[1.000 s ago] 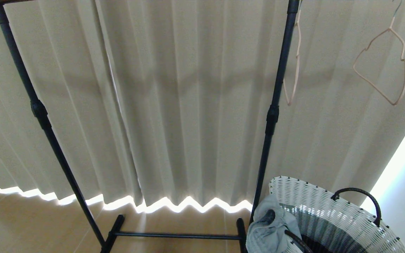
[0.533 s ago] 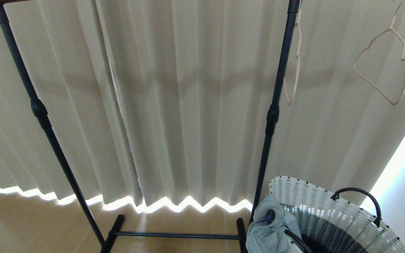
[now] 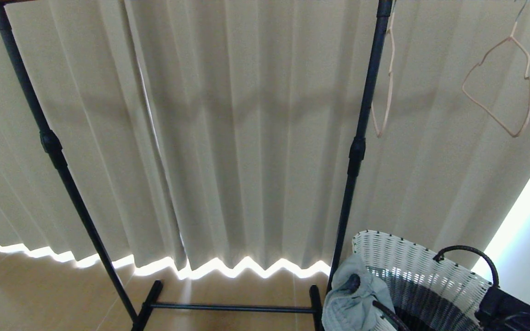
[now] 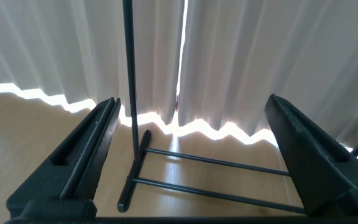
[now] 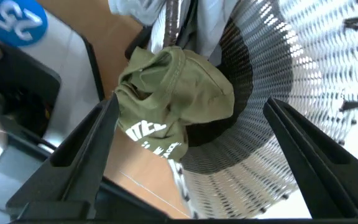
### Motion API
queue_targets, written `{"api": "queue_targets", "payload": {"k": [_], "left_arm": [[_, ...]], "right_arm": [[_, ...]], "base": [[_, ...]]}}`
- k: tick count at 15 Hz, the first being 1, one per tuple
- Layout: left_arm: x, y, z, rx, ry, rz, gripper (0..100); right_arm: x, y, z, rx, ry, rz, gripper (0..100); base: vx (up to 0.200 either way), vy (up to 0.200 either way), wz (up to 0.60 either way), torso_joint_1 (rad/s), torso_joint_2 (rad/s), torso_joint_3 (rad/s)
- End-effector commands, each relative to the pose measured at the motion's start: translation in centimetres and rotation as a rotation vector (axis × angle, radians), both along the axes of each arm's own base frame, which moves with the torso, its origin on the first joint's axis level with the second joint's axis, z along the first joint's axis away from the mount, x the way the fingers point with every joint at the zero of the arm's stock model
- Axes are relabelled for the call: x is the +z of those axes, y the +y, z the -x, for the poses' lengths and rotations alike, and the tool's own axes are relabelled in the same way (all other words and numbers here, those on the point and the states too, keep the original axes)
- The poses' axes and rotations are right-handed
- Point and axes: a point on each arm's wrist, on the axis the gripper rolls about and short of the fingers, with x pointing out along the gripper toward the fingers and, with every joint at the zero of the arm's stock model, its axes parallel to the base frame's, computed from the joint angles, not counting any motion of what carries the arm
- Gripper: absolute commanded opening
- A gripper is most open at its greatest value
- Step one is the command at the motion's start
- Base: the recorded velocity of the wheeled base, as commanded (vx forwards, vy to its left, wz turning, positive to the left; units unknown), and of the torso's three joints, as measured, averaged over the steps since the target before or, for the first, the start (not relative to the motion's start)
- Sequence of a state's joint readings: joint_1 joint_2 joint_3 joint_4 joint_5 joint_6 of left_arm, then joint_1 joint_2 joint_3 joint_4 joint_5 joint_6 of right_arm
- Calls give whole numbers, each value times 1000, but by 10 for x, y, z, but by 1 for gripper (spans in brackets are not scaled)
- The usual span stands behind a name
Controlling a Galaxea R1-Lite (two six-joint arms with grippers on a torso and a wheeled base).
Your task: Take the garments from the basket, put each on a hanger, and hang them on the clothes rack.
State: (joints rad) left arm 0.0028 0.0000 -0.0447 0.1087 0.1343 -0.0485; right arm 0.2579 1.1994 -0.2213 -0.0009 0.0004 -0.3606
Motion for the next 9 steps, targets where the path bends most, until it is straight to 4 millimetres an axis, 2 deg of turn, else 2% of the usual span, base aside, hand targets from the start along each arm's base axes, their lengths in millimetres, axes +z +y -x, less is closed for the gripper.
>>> {"api": "queue_targets", "payload": {"k": [1, 5, 9], "left_arm": [[0, 0, 0, 1, 0, 1, 100], [0, 0, 0, 1, 0, 1, 100], [0, 0, 0, 1, 0, 1, 100]], "right_arm": [[-22, 6, -21, 17, 112, 45, 100], [-34, 10, -42, -19, 98, 107, 100], [-39, 10, -48, -46, 100, 155, 100]], "base": [[0, 0, 0, 0, 0, 0], [0, 0, 0, 0, 0, 0], [0, 0, 0, 0, 0, 0]]}}
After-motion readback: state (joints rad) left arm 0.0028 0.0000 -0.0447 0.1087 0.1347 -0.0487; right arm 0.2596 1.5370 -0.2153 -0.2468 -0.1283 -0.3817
